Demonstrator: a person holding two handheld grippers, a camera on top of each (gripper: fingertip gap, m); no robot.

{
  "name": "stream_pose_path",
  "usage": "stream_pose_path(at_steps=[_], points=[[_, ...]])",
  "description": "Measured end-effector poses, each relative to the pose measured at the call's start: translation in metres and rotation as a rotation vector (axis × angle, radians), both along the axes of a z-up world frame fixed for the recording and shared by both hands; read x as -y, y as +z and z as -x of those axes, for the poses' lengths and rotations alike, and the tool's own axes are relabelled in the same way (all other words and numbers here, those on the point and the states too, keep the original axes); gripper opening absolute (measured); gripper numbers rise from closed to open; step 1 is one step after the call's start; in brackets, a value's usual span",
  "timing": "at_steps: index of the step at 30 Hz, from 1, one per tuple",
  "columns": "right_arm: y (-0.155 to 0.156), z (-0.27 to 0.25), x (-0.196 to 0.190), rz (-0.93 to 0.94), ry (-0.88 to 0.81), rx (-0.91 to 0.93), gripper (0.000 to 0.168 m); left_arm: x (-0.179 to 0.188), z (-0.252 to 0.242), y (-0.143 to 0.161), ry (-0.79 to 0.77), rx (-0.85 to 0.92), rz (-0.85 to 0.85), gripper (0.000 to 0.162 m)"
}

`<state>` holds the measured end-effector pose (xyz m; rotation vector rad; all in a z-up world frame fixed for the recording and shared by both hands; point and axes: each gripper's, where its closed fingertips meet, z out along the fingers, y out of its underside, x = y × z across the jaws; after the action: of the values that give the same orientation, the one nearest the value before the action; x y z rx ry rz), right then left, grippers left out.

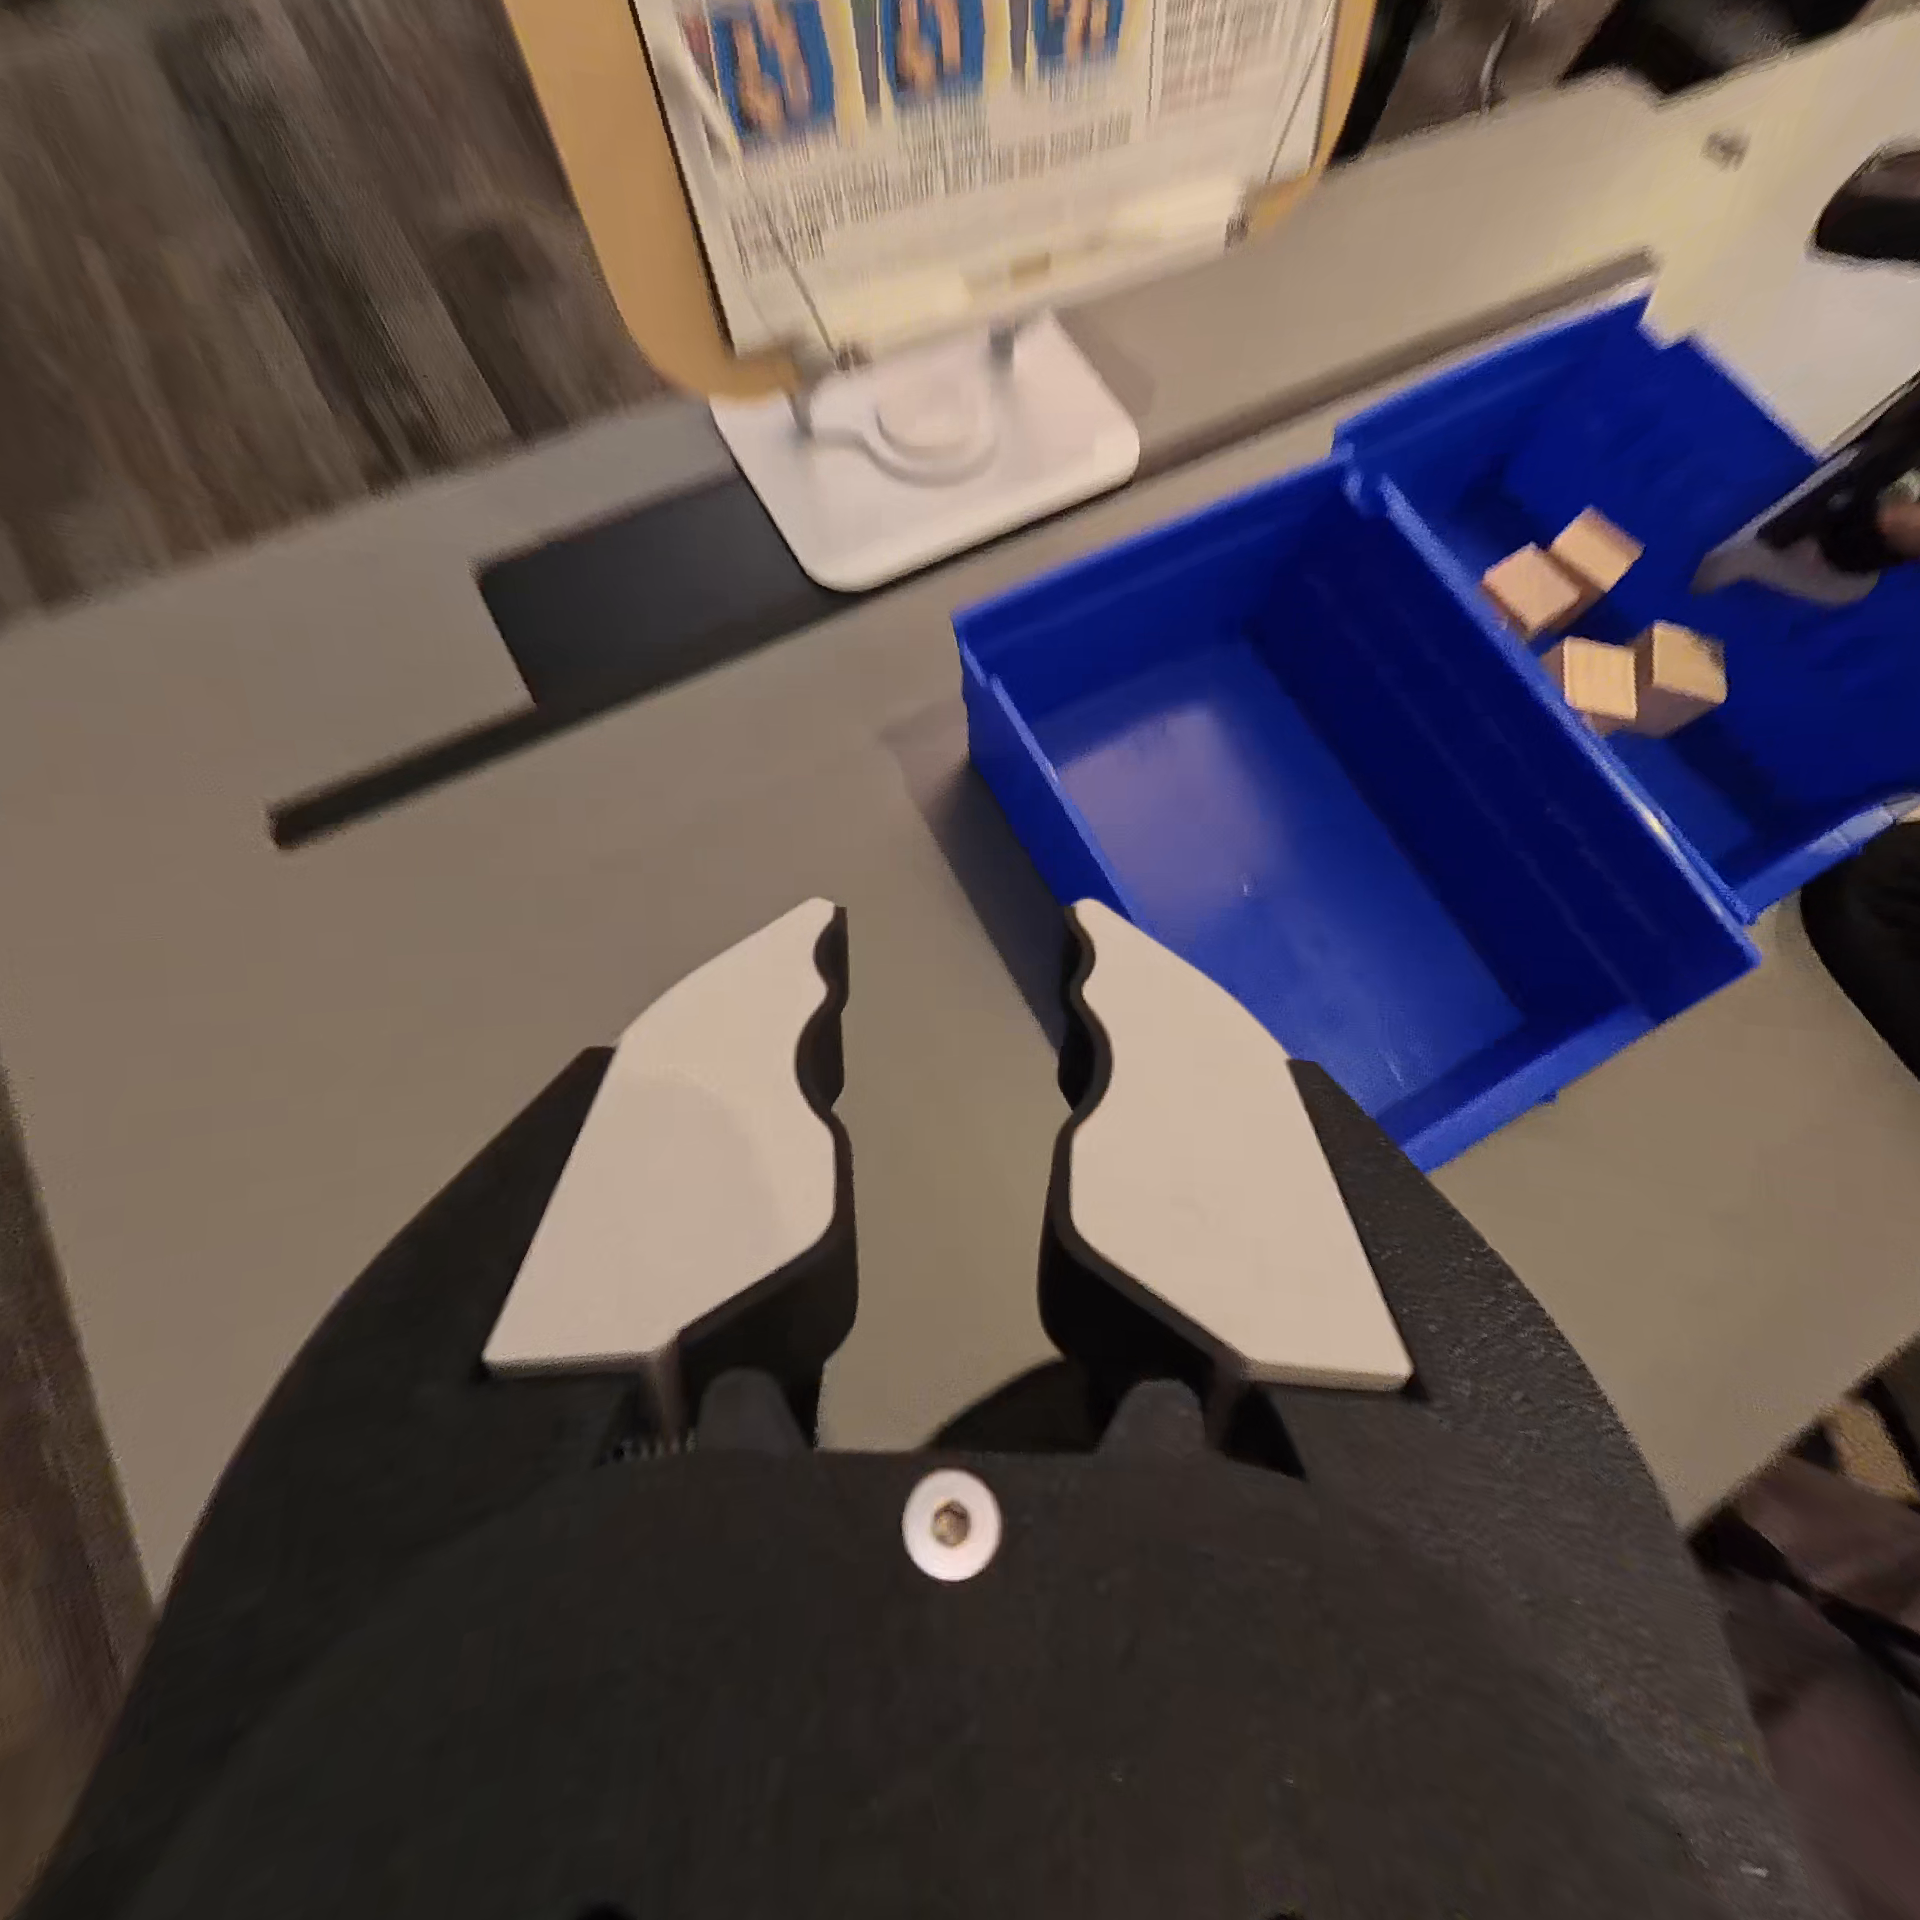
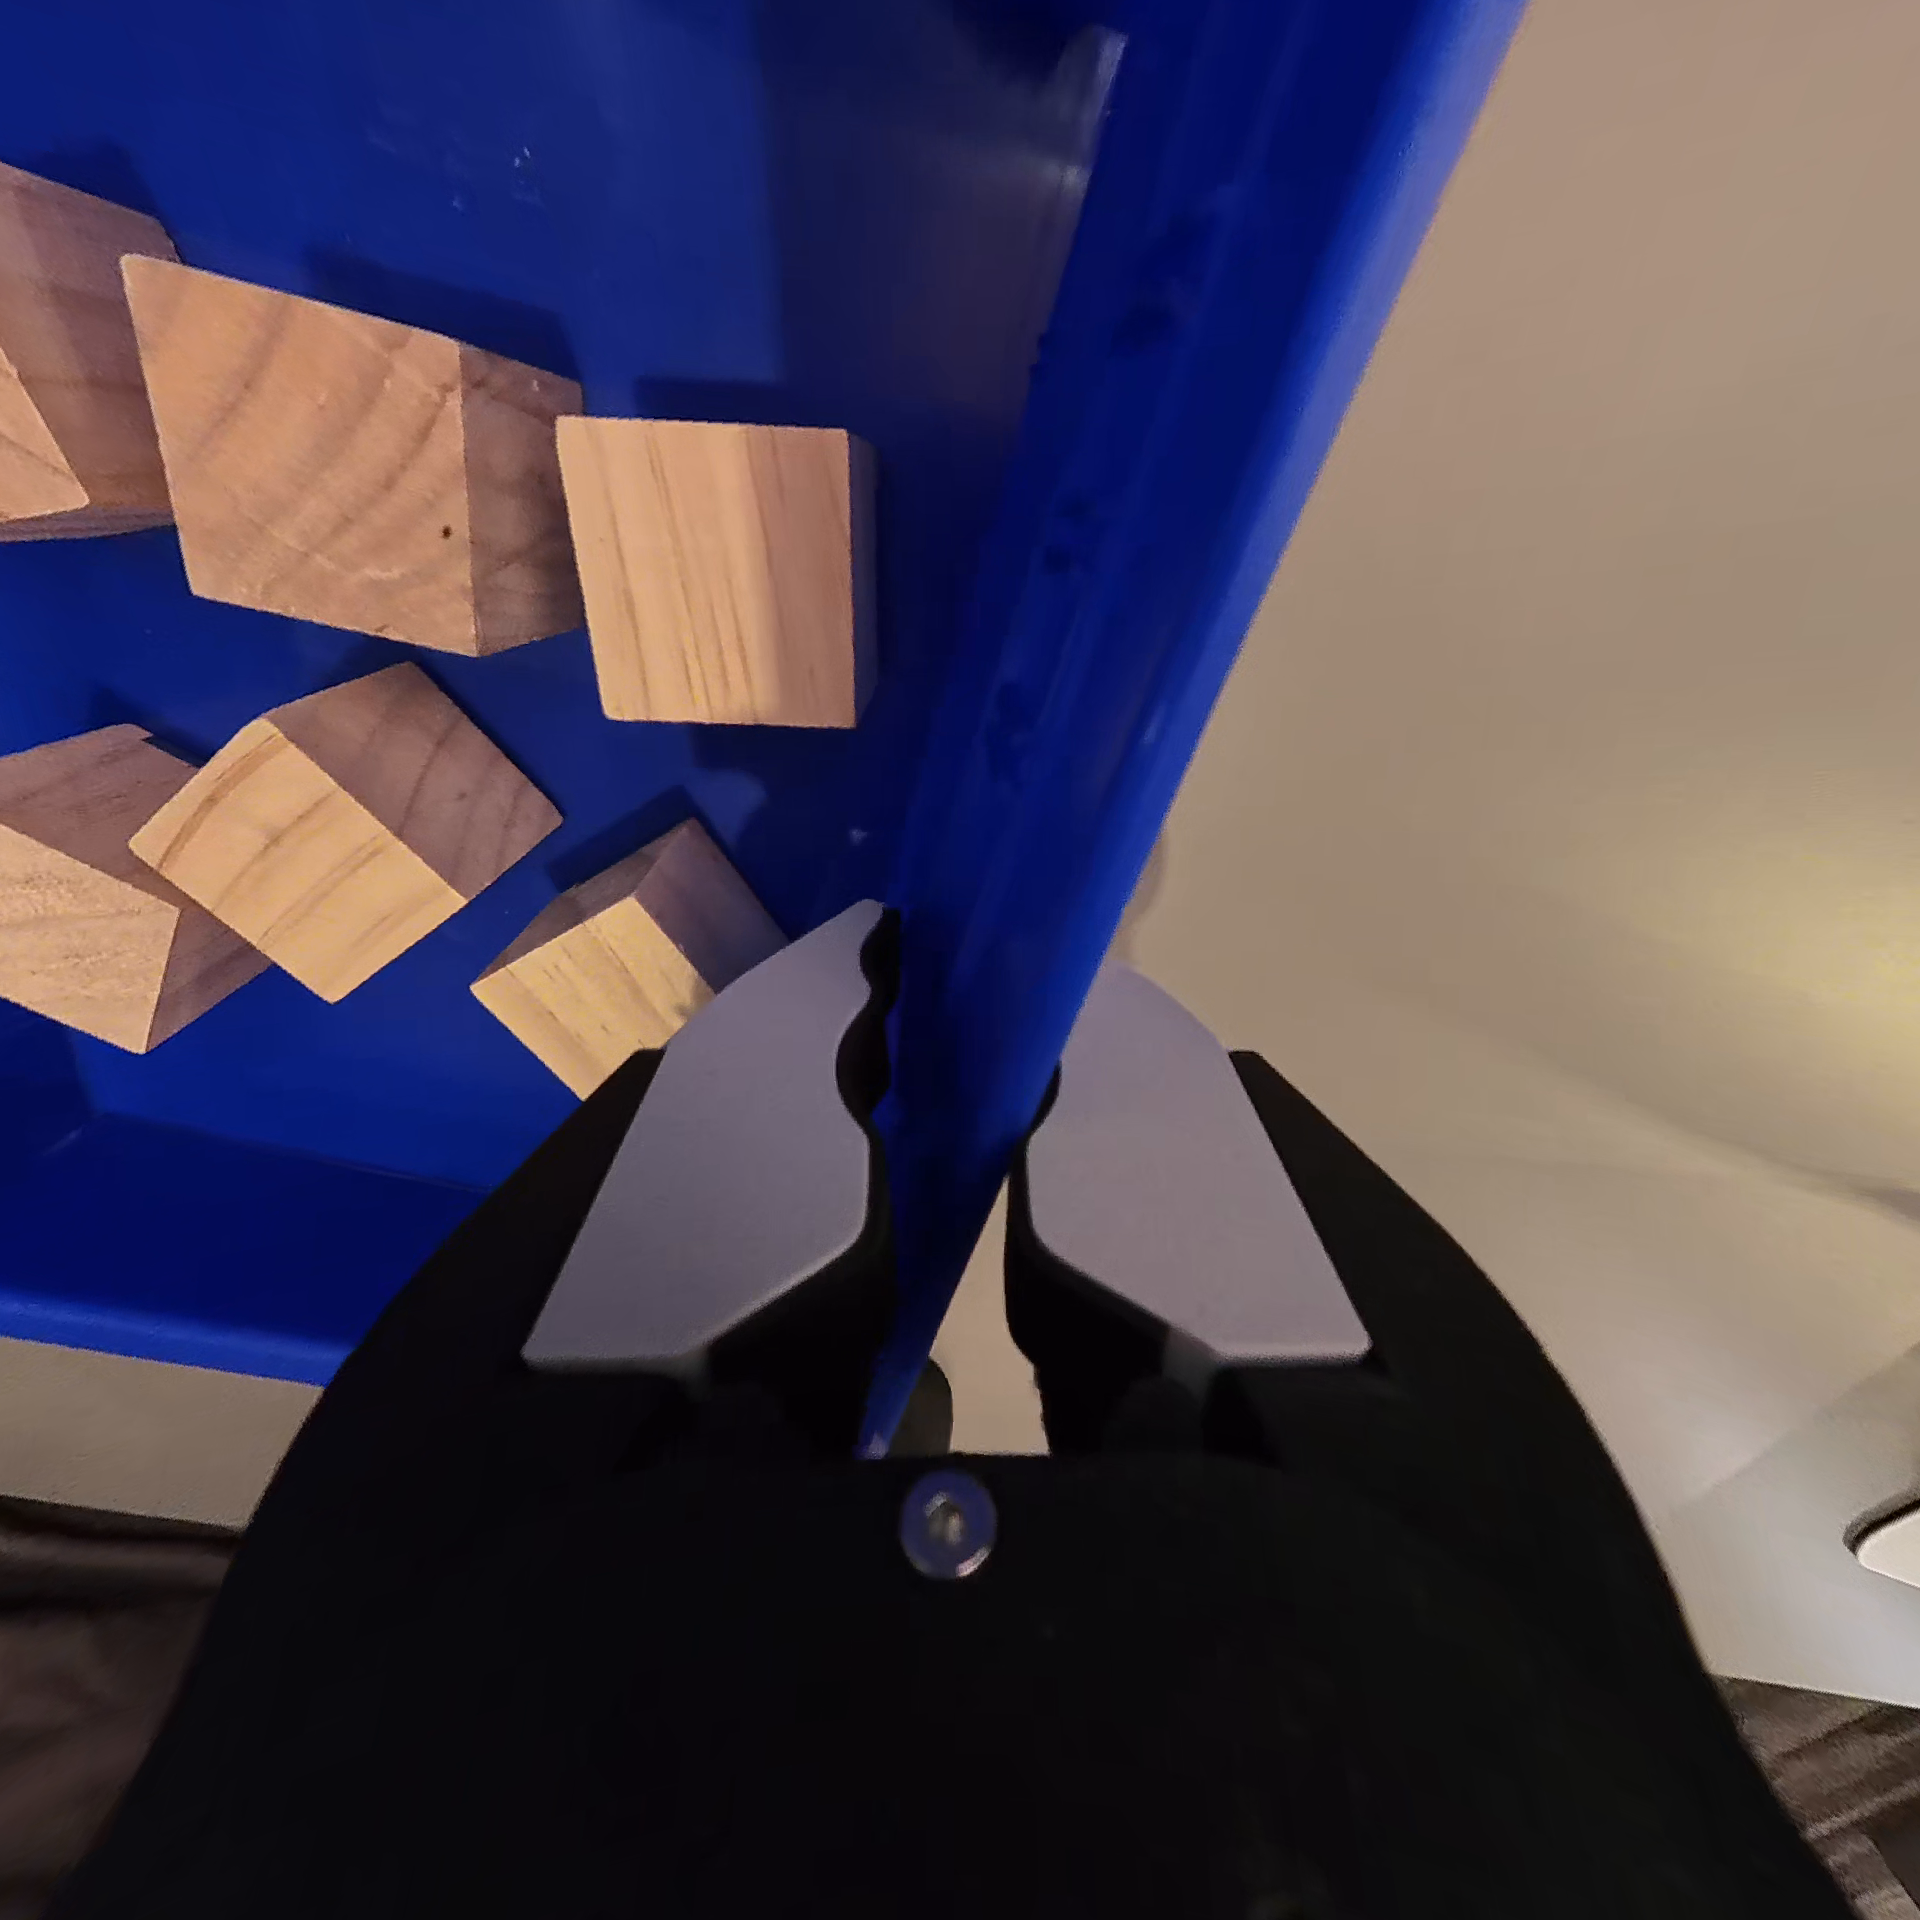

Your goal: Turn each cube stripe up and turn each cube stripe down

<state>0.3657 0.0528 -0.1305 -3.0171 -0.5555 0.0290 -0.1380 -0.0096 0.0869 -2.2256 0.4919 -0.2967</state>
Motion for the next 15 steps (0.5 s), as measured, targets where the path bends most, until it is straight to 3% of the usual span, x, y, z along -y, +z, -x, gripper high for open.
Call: stream_pose_path(at_steps=[3, 10, 15], points=[[0.000, -0.001, -0.002, -0.018, -0.016, 0.021, 0.020, 0.001, 0.011, 0.035, 0.029, 0.012, -0.209, 0.037], [-0.001, -0.003, -0.003, -0.054, 0.021, 0.068, 0.027, 0.002, 0.013, 0.061, 0.048, -0.052, -0.394, 0.037], [-0.001, -0.007, -0.004, -0.072, 0.048, 0.124, 0.034, 0.022, 0.031, 0.103, 0.121, -0.086, -0.697, 0.033]])
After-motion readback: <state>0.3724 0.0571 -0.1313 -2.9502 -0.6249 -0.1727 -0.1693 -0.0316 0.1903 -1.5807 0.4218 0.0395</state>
